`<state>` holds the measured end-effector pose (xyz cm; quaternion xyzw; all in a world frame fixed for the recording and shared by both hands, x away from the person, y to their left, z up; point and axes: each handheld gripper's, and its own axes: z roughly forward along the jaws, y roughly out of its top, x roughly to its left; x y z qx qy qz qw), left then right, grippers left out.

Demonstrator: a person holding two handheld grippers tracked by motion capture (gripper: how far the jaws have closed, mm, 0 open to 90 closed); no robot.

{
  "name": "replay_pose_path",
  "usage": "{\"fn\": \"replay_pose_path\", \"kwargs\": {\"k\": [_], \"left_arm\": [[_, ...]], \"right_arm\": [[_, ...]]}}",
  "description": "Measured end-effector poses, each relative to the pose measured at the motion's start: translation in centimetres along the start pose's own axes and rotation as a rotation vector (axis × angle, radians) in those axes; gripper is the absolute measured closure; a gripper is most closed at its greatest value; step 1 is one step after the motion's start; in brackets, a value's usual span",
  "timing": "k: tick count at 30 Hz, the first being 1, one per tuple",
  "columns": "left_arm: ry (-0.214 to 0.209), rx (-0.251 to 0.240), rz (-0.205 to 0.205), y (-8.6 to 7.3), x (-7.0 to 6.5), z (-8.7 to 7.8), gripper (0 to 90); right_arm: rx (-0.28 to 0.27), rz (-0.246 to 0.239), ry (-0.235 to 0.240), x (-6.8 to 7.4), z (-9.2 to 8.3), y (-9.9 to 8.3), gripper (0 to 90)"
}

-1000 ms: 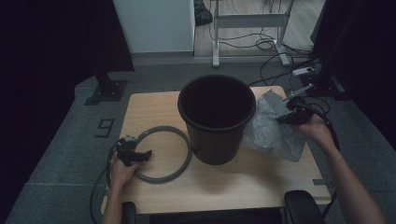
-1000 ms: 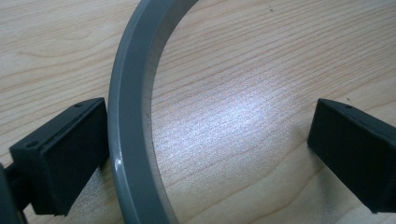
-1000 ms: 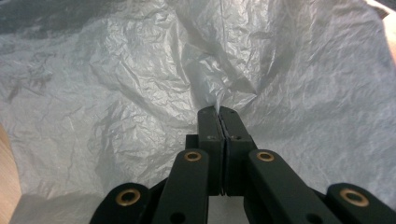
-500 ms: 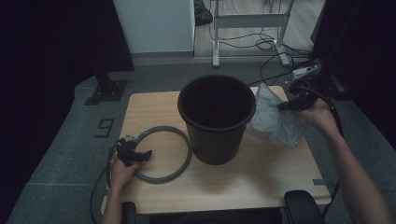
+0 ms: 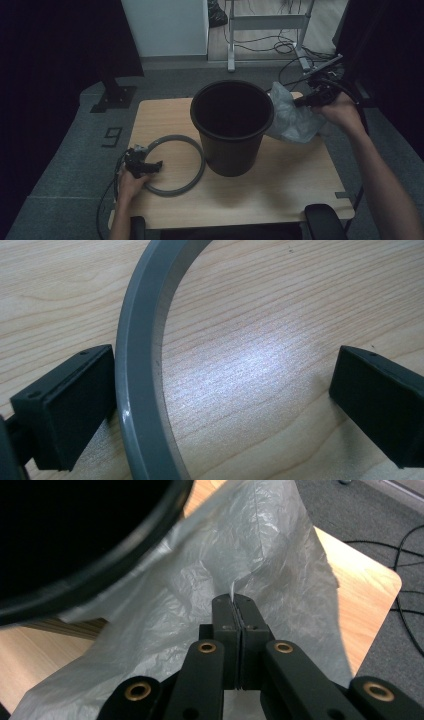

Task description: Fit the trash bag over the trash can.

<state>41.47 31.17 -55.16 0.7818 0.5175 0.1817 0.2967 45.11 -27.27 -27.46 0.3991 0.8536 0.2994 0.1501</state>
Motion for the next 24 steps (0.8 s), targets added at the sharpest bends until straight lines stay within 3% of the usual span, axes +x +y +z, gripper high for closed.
{"fn": "replay_pose_path", "kwargs": {"k": [14, 24], "left_arm": [[0.000, 0.000, 0.000, 0.0, 0.0, 0.0, 0.0], [0.000, 0.000, 0.000, 0.0, 0.0, 0.0, 0.0]], "right_arm": [[-0.044, -0.026, -0.007, 1.7, -2.0, 2.9, 88.6], [-0.062, -0.081, 0.009, 4.2, -2.4, 5.7, 88.6]]}}
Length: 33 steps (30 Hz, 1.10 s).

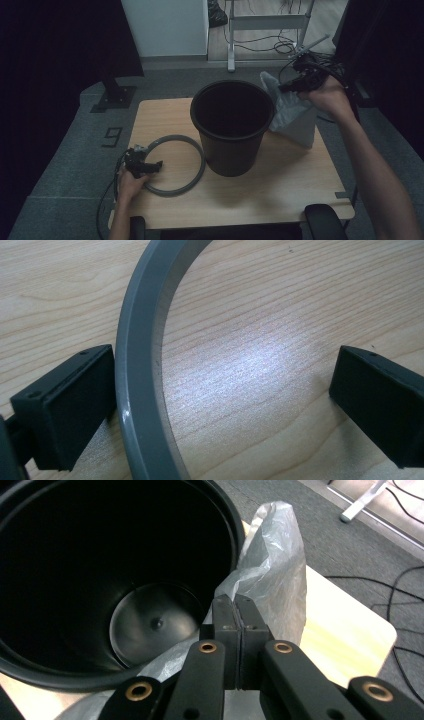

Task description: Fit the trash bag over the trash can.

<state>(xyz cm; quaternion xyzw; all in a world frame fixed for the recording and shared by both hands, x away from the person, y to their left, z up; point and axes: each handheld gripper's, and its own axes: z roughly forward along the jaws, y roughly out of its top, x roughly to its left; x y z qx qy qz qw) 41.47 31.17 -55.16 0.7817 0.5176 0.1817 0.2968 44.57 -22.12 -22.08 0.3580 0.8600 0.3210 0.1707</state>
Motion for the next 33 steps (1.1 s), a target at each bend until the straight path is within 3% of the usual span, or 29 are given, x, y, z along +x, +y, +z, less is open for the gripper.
{"fn": "replay_pose_path", "kwargs": {"k": [6, 15, 33], "left_arm": [[0.000, 0.000, 0.000, 0.0, 0.0, 0.0, 0.0], [0.000, 0.000, 0.000, 0.0, 0.0, 0.0, 0.0], [0.000, 0.000, 0.000, 0.0, 0.0, 0.0, 0.0]], "right_arm": [[-0.008, -0.022, 0.031, 1.5, 0.9, 1.4, 88.7], [0.016, -0.071, 0.072, 4.2, 3.8, 3.3, 88.6], [0.061, -0.138, 0.123, 8.2, 9.3, 5.2, 88.6]]}}
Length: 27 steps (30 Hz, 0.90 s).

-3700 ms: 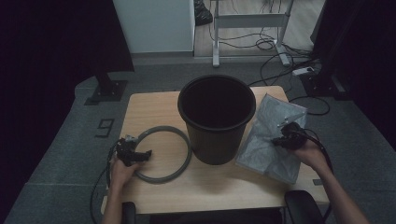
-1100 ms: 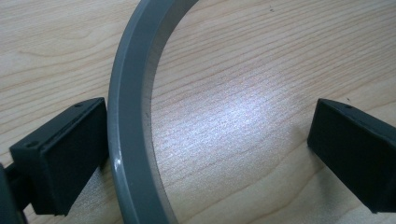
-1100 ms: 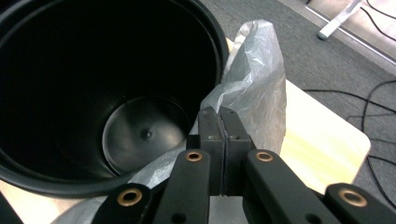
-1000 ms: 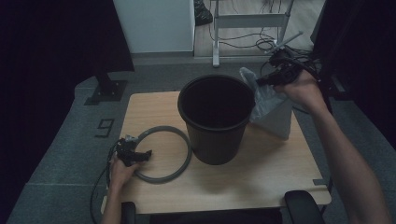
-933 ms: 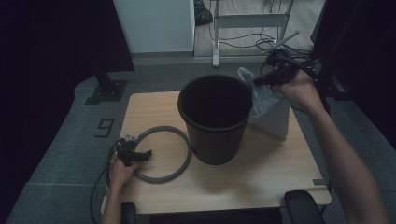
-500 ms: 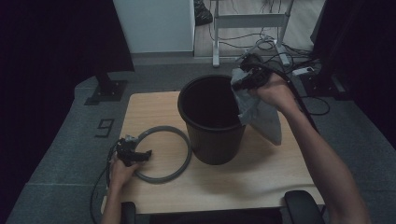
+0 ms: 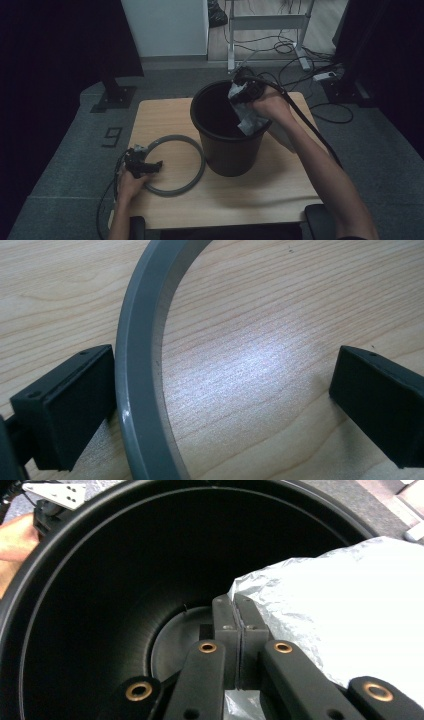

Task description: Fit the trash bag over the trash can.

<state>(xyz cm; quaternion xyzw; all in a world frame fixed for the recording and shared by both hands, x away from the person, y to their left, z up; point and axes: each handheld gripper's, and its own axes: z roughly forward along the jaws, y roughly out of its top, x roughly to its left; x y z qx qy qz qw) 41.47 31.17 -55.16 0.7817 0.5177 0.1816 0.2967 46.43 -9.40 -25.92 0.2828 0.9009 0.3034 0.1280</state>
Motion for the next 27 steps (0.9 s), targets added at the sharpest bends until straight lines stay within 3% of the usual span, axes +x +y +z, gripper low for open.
{"fn": "replay_pose_path", "kwargs": {"k": [6, 9, 13, 17, 22, 27], "left_arm": [[0.000, 0.000, 0.000, 0.0, 0.0, 0.0, 0.0], [0.000, -0.001, -0.001, 0.0, 0.0, 0.0, 0.0], [0.000, -0.001, 0.000, 0.0, 0.0, 0.0, 0.0], [0.000, -0.001, 0.000, 0.0, 0.0, 0.0, 0.0], [0.000, -0.002, -0.001, 0.0, 0.0, 0.0, 0.0], [0.000, 0.000, 0.001, 0.0, 0.0, 0.0, 0.0]], "right_arm": [[-0.007, -0.025, 0.011, 1.0, 1.9, 1.1, 88.5], [-0.009, -0.032, 0.042, 1.7, 3.0, 1.6, 88.3], [0.034, -0.057, 0.075, 2.8, 5.0, 1.5, 88.0], [0.067, -0.069, 0.081, 2.9, 5.8, 1.3, 85.8], [0.045, -0.052, 0.093, 2.6, 4.9, 1.6, 67.1], [0.015, -0.031, 0.052, 1.8, 3.5, 1.8, 48.7]]}}
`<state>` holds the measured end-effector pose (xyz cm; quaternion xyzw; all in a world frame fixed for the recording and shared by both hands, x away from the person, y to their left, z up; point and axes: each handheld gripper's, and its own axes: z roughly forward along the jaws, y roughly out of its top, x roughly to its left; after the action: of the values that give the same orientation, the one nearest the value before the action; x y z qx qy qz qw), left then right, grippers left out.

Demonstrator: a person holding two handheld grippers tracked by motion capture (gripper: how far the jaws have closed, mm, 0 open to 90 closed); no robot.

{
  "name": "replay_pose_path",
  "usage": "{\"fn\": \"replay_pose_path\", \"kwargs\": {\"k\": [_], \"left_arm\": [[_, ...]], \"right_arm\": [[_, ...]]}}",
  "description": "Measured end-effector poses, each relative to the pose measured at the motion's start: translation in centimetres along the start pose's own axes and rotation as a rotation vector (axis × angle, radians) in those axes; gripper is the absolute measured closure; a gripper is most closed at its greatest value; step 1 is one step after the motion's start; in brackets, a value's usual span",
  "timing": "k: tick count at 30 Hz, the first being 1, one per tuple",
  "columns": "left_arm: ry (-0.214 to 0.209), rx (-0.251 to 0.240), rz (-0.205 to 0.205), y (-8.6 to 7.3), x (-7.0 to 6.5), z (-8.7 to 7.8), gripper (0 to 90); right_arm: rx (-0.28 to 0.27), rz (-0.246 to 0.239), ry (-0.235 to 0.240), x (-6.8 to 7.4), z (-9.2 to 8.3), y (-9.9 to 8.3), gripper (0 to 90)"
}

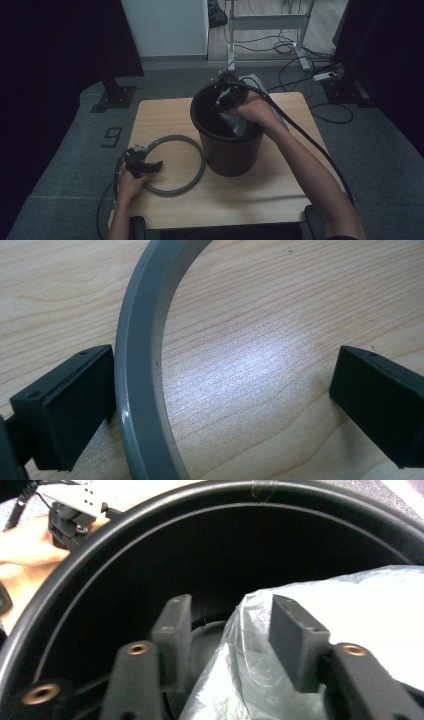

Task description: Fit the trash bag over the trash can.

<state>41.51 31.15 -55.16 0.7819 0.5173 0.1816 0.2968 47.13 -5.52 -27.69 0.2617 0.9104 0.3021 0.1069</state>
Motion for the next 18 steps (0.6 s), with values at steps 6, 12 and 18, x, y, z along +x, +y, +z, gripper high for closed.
{"fn": "replay_pose_path", "kwargs": {"k": [6, 12, 18], "left_arm": [[0.000, 0.000, 0.000, 0.0, 0.0, 0.0, 0.0], [0.000, 0.000, 0.000, 0.0, 0.0, 0.0, 0.0], [0.000, 0.000, 0.000, 0.0, 0.0, 0.0, 0.0]], "right_arm": [[-0.026, -0.008, 0.016, 0.2, -0.9, 0.4, 39.3], [-0.036, -0.016, -0.007, 0.4, -2.3, 1.0, 37.7], [-0.053, -0.003, -0.045, 0.0, -4.6, 1.1, 37.6]]}}
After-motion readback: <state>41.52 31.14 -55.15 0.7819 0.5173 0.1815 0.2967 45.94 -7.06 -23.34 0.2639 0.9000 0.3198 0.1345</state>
